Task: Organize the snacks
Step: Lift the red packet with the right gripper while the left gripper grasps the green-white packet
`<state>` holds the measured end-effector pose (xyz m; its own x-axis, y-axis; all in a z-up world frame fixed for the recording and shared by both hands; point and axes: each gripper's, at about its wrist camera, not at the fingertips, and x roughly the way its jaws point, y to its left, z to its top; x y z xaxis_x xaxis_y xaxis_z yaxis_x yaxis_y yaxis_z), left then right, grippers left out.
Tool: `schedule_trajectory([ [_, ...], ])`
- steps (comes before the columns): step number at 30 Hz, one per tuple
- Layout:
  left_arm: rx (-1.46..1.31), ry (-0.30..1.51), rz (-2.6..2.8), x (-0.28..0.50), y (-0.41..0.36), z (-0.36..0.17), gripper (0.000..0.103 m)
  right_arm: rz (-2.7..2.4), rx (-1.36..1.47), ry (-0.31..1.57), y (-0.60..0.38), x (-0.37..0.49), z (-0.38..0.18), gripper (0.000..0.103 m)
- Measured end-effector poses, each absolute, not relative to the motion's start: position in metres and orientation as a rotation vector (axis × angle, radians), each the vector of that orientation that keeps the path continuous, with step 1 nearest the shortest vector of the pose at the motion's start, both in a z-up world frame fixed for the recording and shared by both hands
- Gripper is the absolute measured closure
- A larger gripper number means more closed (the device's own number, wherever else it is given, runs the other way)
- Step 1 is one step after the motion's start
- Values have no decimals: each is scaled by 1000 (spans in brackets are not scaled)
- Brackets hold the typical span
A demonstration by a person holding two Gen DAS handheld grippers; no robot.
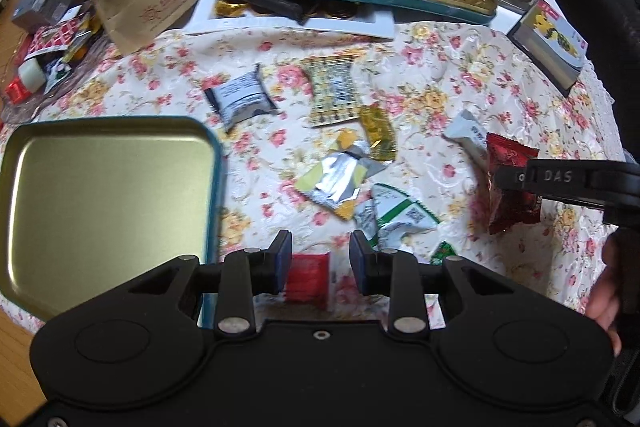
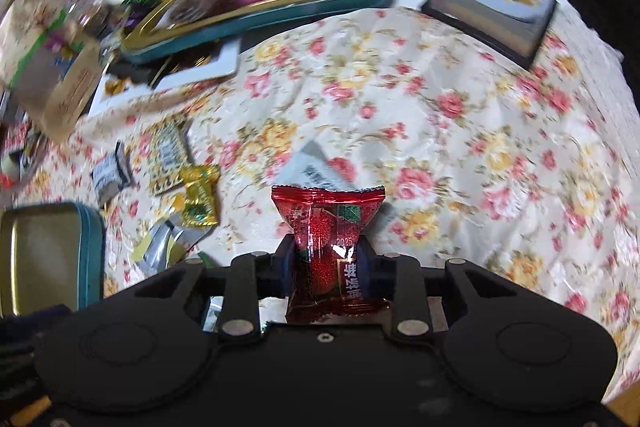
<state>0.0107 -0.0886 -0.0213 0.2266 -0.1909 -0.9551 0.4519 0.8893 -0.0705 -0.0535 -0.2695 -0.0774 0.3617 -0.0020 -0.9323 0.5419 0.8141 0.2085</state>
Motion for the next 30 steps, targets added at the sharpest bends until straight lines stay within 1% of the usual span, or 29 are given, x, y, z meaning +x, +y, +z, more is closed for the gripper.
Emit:
schedule_trajectory([
  [10, 244, 1280, -473, 9, -133, -44, 63, -468, 653, 1092, -299, -83, -49, 71],
  [15, 273, 1284, -452, 7, -150, -56, 62, -457, 646, 1040, -301, -87, -32, 71],
  [20, 319, 1224, -407, 5, -160, -57, 61, -443, 629, 1018, -298, -90, -24, 71],
  [23, 315, 1216, -396, 4, -164, -58, 58, -433, 638, 1020, -299, -92, -25, 71],
  [27, 319, 1213, -411, 0, -168, -58, 57, -432, 650, 1016, -300, -94, -25, 71],
  [29, 318, 1216, -422, -1, -169, -59, 53, -438, 657, 1009, -301, -95, -24, 71],
  [30, 315, 1215, -423, -1, -168, -60, 53, -442, 659, 1005, -302, -96, -24, 71],
])
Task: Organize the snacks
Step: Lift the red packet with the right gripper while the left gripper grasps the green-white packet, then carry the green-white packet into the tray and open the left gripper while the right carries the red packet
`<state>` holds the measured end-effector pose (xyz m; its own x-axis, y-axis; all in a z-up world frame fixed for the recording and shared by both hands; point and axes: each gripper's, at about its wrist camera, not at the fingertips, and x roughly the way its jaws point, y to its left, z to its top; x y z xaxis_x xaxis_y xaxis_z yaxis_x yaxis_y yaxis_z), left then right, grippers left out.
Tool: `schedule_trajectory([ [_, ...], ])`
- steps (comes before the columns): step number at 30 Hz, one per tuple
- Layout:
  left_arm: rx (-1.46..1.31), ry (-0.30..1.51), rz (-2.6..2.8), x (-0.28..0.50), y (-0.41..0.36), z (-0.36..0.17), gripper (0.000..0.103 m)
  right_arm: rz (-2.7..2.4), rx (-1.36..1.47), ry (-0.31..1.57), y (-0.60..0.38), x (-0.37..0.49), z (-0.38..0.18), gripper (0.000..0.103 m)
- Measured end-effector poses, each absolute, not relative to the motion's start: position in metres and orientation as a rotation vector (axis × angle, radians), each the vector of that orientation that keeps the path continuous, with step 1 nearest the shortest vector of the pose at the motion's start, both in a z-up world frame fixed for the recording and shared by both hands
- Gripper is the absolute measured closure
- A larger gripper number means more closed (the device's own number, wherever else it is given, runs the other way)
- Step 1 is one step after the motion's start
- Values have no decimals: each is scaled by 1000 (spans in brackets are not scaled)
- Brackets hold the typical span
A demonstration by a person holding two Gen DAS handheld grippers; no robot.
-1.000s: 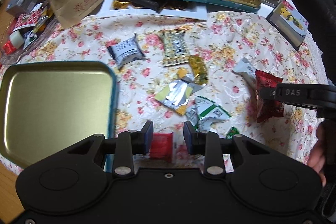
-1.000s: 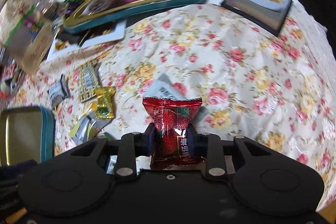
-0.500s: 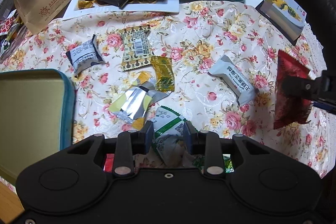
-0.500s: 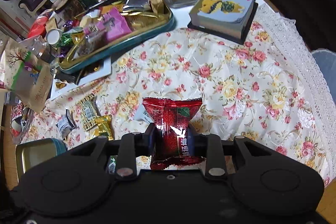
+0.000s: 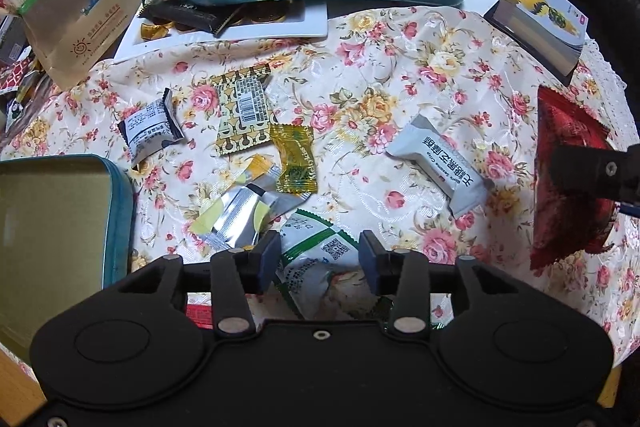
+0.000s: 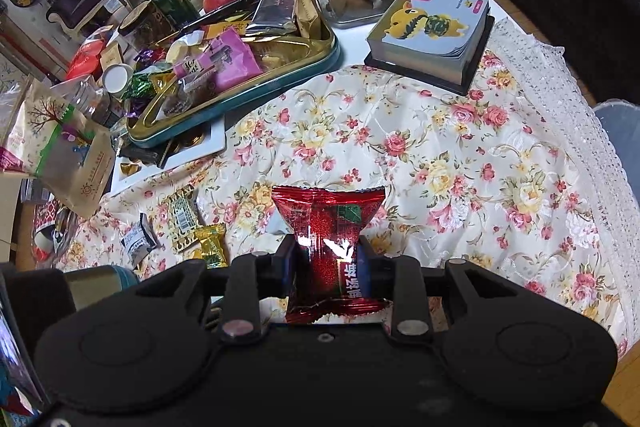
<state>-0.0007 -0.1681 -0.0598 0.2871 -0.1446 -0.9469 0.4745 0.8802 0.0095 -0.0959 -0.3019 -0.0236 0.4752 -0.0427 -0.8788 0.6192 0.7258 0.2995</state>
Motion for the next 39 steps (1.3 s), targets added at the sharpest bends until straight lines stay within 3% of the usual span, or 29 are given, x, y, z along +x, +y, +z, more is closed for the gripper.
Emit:
schedule_trajectory([
  [12, 303, 1285, -374, 6, -172, -82, 48, -432, 672, 1003, -302, -97, -23, 71],
  [23, 219, 1335, -424, 10, -168, -76, 51, -436, 698, 964, -305, -98, -13, 71],
  [39, 132, 1180, -337, 33, -99, 6, 51, -461, 696, 935, -293, -80, -2, 71],
])
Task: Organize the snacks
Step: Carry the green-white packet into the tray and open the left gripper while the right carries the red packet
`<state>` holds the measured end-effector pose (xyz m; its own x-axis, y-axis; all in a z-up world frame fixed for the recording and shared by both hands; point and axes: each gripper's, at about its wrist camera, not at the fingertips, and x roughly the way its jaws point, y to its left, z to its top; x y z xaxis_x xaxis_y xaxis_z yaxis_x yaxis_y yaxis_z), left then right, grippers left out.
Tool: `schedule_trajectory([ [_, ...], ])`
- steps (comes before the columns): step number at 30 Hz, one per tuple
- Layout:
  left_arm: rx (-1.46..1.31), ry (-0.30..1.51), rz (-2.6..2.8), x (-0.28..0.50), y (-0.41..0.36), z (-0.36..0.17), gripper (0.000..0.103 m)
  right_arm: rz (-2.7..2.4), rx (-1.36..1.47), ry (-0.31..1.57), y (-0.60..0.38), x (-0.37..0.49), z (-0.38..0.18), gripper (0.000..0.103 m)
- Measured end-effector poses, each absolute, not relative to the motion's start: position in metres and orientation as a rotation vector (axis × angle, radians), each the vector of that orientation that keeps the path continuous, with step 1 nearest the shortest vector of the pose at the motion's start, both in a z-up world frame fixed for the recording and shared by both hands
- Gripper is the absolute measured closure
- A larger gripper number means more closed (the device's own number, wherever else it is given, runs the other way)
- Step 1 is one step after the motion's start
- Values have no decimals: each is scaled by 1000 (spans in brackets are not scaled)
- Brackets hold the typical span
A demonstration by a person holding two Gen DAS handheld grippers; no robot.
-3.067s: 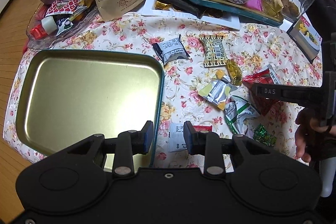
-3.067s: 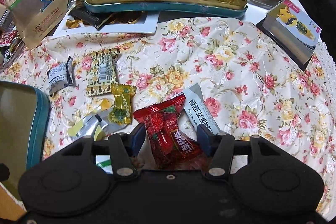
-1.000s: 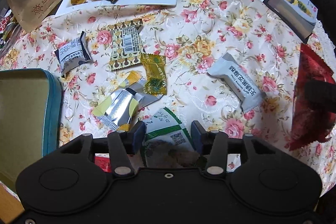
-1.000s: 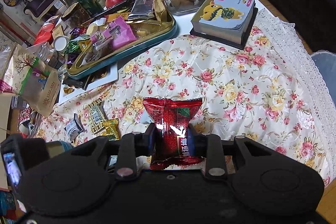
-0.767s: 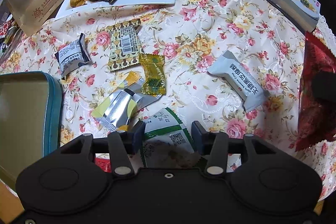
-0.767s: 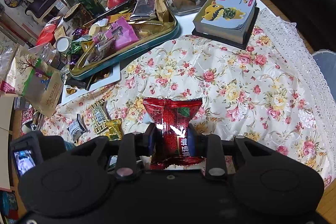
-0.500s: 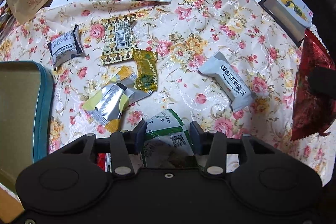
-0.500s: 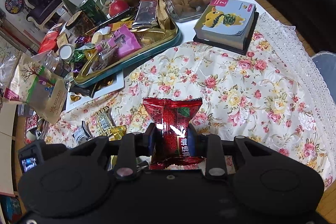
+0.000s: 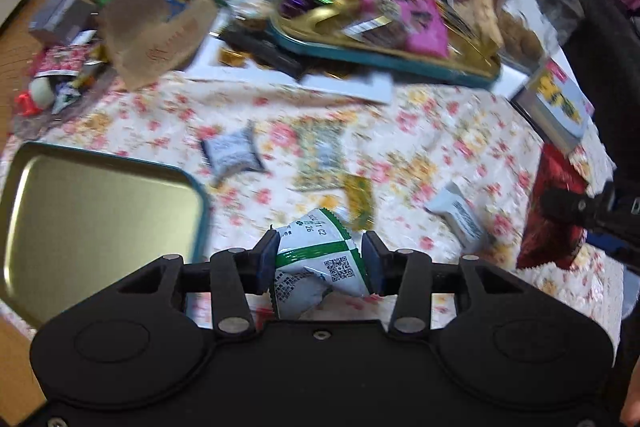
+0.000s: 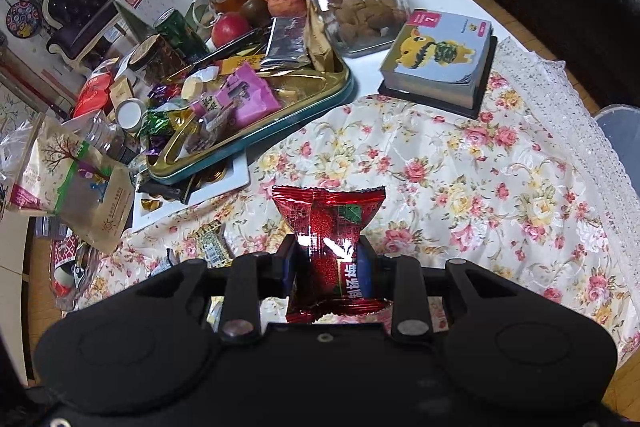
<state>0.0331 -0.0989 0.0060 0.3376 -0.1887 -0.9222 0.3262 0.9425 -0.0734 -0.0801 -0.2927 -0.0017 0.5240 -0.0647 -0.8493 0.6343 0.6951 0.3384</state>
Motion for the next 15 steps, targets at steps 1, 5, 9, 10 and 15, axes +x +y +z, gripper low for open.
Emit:
schedule_trajectory([
  [1, 123, 1170, -310, 37, -88, 9, 51, -458, 690, 938, -289, -77, -2, 71],
  [5, 88, 1143, -212, 52, -47, 20, 51, -440, 665, 958, -273, -63, -4, 71],
  [9, 91, 1111, -89, 63, -6, 23, 51, -408, 635, 980, -254, -49, -6, 71],
  [10, 98, 1108, -64, 65, 2, 22, 51, -398, 623, 986, -247, -44, -6, 71],
  [15, 98, 1116, 28, 73, 41, 17, 51, -356, 579, 1022, -220, -27, -11, 71],
])
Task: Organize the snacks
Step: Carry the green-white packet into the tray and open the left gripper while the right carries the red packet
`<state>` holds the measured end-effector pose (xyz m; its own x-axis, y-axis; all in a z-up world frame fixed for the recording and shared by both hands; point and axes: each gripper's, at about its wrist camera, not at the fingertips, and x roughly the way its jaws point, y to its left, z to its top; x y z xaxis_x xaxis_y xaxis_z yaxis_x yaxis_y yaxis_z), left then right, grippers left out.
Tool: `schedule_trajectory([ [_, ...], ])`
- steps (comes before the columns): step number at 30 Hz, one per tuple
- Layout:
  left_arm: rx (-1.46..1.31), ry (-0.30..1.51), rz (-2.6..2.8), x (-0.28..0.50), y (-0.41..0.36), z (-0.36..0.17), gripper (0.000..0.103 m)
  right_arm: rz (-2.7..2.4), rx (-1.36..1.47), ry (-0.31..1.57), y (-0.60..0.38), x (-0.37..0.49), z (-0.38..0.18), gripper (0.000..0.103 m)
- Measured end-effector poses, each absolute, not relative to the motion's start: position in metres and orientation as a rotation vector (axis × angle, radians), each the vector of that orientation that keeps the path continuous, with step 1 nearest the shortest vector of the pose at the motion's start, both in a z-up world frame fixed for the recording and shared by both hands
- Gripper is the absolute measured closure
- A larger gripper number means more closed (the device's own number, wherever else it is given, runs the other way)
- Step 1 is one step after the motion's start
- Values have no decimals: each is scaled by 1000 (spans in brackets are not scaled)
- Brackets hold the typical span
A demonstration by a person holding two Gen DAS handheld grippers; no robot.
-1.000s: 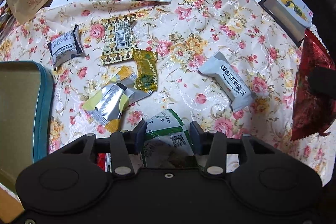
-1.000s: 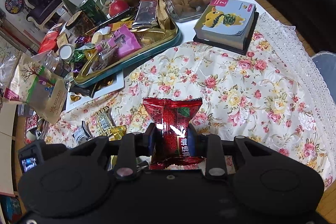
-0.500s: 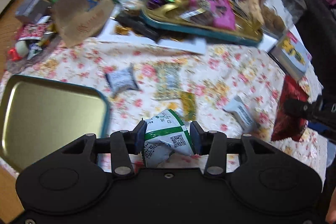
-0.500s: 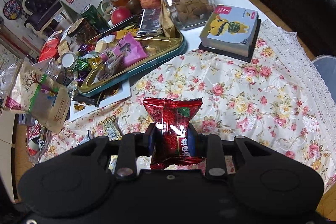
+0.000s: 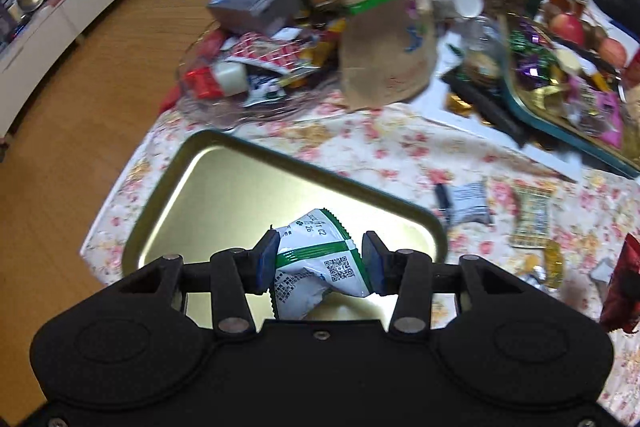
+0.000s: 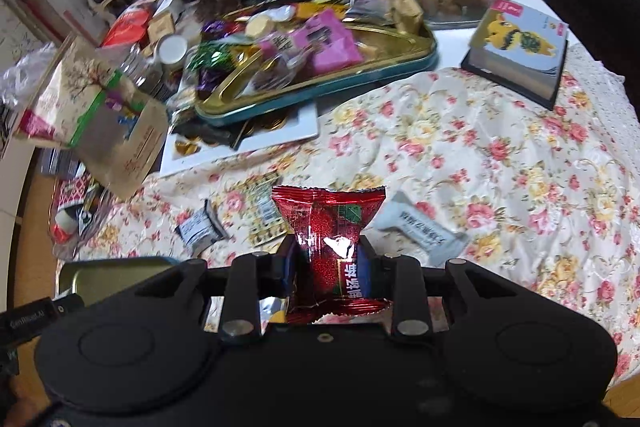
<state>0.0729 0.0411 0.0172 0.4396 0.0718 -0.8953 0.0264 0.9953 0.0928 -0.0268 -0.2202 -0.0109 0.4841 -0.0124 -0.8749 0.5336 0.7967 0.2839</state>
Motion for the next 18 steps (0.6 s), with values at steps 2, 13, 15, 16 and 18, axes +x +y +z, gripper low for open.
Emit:
schedule_trajectory([
  [2, 84, 1124, 45, 75, 55, 16, 50, -340, 564, 1034, -210, -22, -13, 71],
  [13, 21, 1067, 123, 75, 107, 29, 50, -229, 497, 1047, -146, 5, -14, 71],
  [15, 5, 1081, 107, 76, 113, 29, 50, -192, 484, 1037, -134, 8, -11, 71],
  [16, -1, 1086, 101, 76, 115, 29, 50, -175, 475, 1032, -128, 9, -10, 71],
  [18, -8, 1090, 113, 76, 117, 28, 50, -138, 469, 1019, -116, 12, -8, 71],
])
